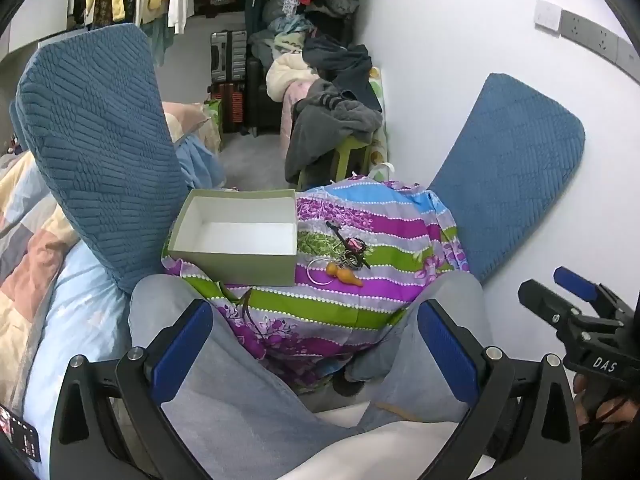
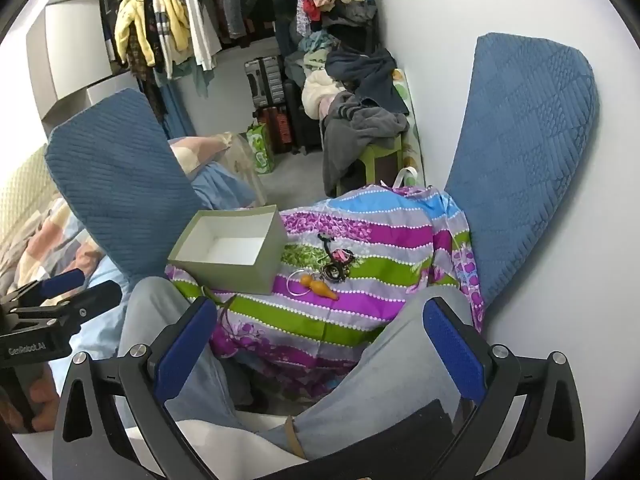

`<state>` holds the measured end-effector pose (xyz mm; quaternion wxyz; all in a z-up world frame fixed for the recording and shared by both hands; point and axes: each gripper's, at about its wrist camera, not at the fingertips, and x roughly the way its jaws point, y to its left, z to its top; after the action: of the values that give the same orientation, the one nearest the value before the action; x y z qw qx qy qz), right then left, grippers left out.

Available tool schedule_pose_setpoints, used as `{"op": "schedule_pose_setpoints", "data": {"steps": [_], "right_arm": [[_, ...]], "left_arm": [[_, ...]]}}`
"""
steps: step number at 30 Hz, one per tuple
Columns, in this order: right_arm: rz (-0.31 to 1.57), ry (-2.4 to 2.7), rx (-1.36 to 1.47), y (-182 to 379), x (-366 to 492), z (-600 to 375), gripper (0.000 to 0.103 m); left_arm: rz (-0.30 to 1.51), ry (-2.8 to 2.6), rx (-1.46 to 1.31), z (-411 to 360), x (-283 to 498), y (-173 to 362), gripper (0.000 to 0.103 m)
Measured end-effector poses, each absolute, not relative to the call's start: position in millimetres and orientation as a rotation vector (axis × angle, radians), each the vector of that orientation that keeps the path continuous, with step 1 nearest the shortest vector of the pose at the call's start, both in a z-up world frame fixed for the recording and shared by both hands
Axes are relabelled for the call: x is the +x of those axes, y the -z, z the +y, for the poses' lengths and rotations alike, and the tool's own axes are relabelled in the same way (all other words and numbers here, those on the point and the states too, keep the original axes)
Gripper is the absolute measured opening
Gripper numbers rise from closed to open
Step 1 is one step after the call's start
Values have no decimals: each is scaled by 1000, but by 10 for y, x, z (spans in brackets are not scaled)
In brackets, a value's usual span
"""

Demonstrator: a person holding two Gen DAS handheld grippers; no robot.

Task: Organize jewelry

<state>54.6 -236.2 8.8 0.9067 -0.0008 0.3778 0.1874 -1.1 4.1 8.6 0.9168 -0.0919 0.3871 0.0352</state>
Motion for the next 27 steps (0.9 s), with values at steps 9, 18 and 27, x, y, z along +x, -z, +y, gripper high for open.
{"op": "schedule_pose_setpoints", "data": {"steps": [9,18,27], "right_arm": [[777,-393,-4,-105,541,-2346,103],[767,-396,-12,-122,561,-2334,103],[763,-401,-17,-142,567,-2292,103]], "left_arm": [[784,-84,-200,67,-31,-116,102],[780,-88,-198,110,-37,-99,102],[779,-84,-198,118,-20,-95,102]]}}
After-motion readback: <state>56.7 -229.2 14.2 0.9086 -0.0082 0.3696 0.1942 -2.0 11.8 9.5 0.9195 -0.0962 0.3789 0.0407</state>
